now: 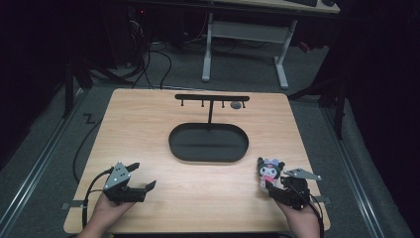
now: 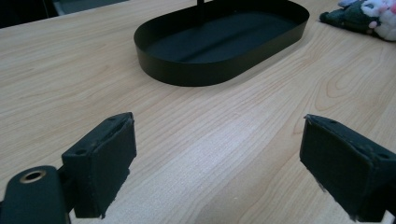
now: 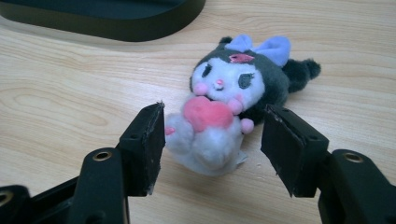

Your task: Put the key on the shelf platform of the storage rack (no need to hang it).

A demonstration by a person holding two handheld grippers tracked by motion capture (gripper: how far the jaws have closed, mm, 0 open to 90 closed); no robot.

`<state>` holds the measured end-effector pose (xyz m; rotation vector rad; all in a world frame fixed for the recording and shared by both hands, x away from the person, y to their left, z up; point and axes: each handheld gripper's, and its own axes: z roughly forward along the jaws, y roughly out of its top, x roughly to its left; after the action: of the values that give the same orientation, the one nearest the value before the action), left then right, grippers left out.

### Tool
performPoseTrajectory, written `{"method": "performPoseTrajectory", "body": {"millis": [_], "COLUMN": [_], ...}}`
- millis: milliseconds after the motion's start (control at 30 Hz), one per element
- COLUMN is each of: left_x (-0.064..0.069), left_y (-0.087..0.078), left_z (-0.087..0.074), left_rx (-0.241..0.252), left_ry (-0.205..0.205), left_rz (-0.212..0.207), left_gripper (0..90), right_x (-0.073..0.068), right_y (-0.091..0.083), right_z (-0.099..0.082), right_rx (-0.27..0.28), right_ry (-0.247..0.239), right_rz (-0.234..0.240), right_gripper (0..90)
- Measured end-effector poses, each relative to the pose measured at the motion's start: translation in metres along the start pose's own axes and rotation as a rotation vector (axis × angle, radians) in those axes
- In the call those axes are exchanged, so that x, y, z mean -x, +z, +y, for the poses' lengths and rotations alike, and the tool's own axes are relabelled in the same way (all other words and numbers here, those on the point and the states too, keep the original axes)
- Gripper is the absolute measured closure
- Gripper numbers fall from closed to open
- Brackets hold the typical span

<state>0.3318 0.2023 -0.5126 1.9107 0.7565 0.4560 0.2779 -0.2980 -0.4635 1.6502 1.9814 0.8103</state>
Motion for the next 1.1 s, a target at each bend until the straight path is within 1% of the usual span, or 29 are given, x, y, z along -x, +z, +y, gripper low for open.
{"method": "performPoseTrajectory", "body": {"millis": [33,67,100,133,233,267,333,400,467,533,633,667,700,733,767,833,933,967,1000,1033,1100], "left_x": [0.0,0.0,0.001,0.001,0.002,0.003,0.005,0.006,0.006,0.006,0.007,0.007,0.007,0.007,0.007,0.006,0.005,0.005,0.005,0.005,0.005], "left_y": [0.0,0.0,0.001,0.003,0.004,0.004,0.004,0.004,0.005,0.006,0.005,0.004,0.004,0.004,0.003,0.003,0.003,0.003,0.003,0.003,0.004], "left_z": [0.0,0.0,0.0,-0.001,-0.001,-0.001,0.0,0.0,0.0,-0.001,-0.001,-0.001,-0.001,-0.001,-0.001,-0.001,-0.001,-0.001,-0.001,-0.001,-0.001], "left_rx": [0.0,-0.002,-0.005,-0.014,-0.017,-0.017,-0.015,-0.013,-0.015,-0.023,-0.024,-0.022,-0.02,-0.018,-0.019,-0.016,-0.013,-0.013,-0.014,-0.014,-0.018], "left_ry": [0.0,0.002,0.003,0.009,0.007,0.013,0.014,0.018,0.019,0.025,0.036,0.037,0.036,0.036,0.038,0.036,0.032,0.032,0.032,0.032,0.034], "left_rz": [0.0,-0.001,-0.003,-0.001,-0.005,-0.004,-0.008,-0.011,-0.017,-0.021,-0.025,-0.025,-0.026,-0.026,-0.025,-0.025,-0.023,-0.023,-0.022,-0.022,-0.024], "left_gripper": [11.6,11.6,11.6,11.7,11.7,11.6,11.7,11.6,11.7,11.7,11.7,11.7,11.7,11.7,11.7,11.7,11.7,11.7,11.7,11.7,11.7], "right_x": [0.0,-0.001,-0.001,0.0,0.001,0.002,0.003,0.006,0.008,0.008,0.005,0.002,0.001,0.0,0.0,-0.003,-0.007,-0.008,-0.01,-0.01,-0.011], "right_y": [0.0,-0.001,0.0,0.002,0.005,0.006,0.006,0.005,0.004,0.003,0.004,0.005,0.006,0.007,0.007,0.009,0.014,0.015,0.017,0.017,0.019], "right_z": [0.0,0.001,0.002,0.003,0.004,0.005,0.008,0.011,0.014,0.018,0.023,0.026,0.028,0.03,0.03,0.033,0.037,0.038,0.041,0.041,0.043], "right_rx": [0.0,-0.007,-0.019,-0.049,-0.075,-0.086,-0.108,-0.132,-0.157,-0.188,-0.238,-0.274,-0.292,-0.309,-0.309,-0.345,-0.39,-0.406,-0.423,-0.423,-0.439], "right_ry": [0.0,-0.011,-0.015,-0.02,-0.019,-0.023,-0.017,0.0,0.007,0.003,-0.006,-0.015,-0.018,-0.019,-0.019,-0.02,-0.048,-0.045,-0.063,-0.063,-0.075], "right_rz": [0.0,-0.003,0.001,0.011,0.004,-0.001,-0.003,0.008,0.006,0.009,0.017,0.015,0.016,0.018,0.018,0.023,0.009,0.005,-0.01,-0.01,-0.022], "right_gripper": [39.6,39.5,39.3,39.2,39.3,39.2,39.1,38.6,38.4,37.9,37.4,37.3,37.2,37.1,37.1,36.9,36.6,36.3,35.7,35.7,35.0]}}
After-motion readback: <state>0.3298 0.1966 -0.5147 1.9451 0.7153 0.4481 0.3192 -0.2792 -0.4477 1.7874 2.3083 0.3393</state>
